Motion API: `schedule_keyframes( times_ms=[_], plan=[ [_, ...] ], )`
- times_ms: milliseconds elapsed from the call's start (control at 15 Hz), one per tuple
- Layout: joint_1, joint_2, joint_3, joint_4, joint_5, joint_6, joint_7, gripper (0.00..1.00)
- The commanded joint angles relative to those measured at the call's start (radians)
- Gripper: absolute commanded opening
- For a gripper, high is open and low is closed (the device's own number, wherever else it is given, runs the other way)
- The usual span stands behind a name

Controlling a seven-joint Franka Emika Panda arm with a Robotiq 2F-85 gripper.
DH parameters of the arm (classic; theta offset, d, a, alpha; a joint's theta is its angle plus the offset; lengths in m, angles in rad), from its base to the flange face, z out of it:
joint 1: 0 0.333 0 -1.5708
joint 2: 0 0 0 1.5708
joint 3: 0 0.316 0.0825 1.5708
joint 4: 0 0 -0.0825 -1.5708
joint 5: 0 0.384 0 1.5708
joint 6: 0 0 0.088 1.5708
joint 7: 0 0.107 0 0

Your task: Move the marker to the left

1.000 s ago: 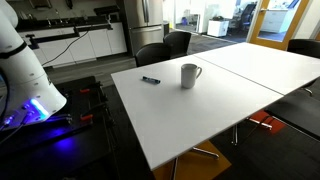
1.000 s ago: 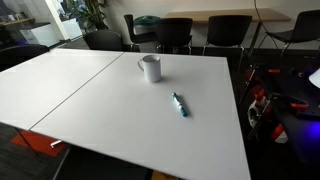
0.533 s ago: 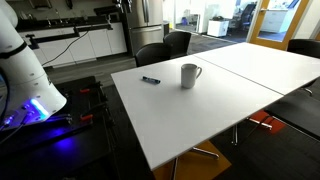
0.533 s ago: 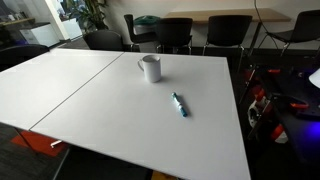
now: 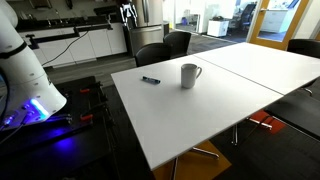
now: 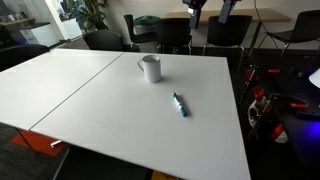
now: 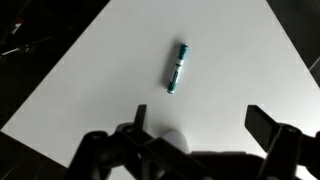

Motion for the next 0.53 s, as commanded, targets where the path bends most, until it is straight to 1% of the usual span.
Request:
schedule_keyframes(
  times_ms=[0, 200, 467],
  plan=[
    [-0.008, 0.054, -0.026, -0.033, -0.003, 0.095, -0.013, 1.00],
    [-0.016, 0.126, -0.052, -0.020, -0.013, 0.143, -0.040, 1.00],
    [-0.013, 0.219, -0.093, 0.025, 0.001, 0.144, -0.087, 1.00]
  ],
)
